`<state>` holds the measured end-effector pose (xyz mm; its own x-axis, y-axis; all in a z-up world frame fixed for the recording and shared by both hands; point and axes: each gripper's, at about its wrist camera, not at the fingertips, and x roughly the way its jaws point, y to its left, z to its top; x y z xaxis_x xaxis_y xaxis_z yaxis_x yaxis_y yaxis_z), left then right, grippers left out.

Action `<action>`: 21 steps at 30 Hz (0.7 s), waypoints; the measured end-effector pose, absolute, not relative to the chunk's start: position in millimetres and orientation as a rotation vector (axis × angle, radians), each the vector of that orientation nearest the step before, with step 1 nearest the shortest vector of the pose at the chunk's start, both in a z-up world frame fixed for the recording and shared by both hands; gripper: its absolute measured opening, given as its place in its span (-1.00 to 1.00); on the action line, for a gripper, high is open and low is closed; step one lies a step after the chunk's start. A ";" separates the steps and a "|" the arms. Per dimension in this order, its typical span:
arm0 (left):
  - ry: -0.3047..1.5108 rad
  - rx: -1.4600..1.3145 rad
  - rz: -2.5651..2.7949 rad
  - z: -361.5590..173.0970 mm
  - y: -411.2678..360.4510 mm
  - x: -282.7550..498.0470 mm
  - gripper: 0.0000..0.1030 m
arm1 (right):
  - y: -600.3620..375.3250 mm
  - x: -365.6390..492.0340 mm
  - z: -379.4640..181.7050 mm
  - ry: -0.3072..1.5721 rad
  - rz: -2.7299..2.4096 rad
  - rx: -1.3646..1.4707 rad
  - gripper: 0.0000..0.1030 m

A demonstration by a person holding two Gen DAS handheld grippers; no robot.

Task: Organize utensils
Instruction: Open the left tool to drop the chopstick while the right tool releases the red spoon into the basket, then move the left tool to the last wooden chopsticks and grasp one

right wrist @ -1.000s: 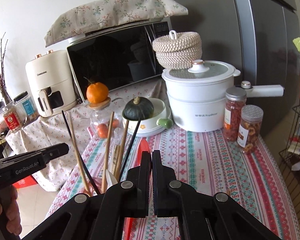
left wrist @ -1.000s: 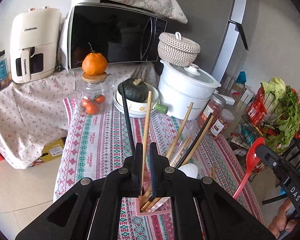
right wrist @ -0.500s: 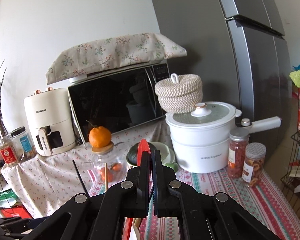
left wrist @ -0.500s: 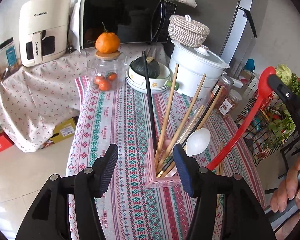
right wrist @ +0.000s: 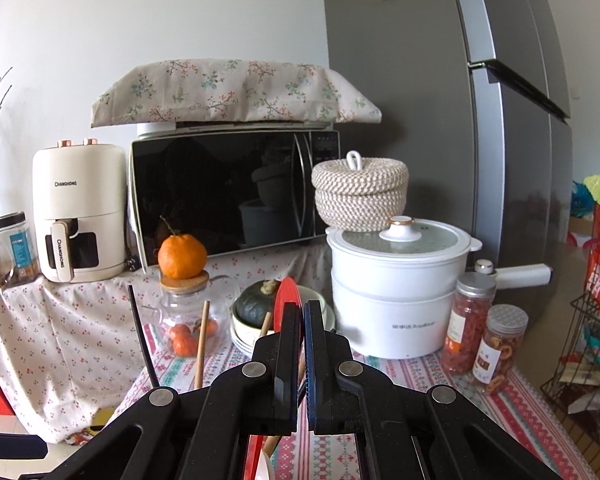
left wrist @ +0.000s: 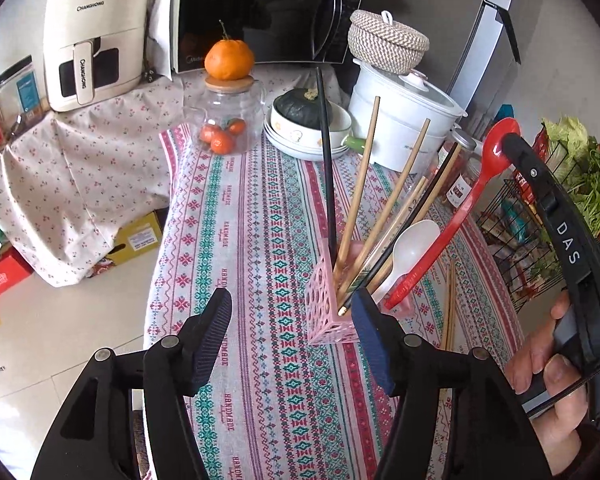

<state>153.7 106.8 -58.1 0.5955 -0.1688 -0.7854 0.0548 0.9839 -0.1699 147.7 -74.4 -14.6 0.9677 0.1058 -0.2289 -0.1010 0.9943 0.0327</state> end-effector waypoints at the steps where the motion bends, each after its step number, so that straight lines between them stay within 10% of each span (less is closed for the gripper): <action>1: 0.925 -0.132 -0.131 -58.2 107.0 153.7 0.26 | -74.5 148.4 -17.0 0.242 0.107 0.022 -0.96; 8: 0.933 -0.118 -0.136 -59.6 105.9 153.0 0.26 | -83.4 150.7 -22.9 0.321 0.139 0.079 -0.89; 21: 0.961 -0.112 -0.163 -61.3 92.6 144.7 0.46 | -135.9 146.5 -14.4 0.537 0.200 0.180 -0.01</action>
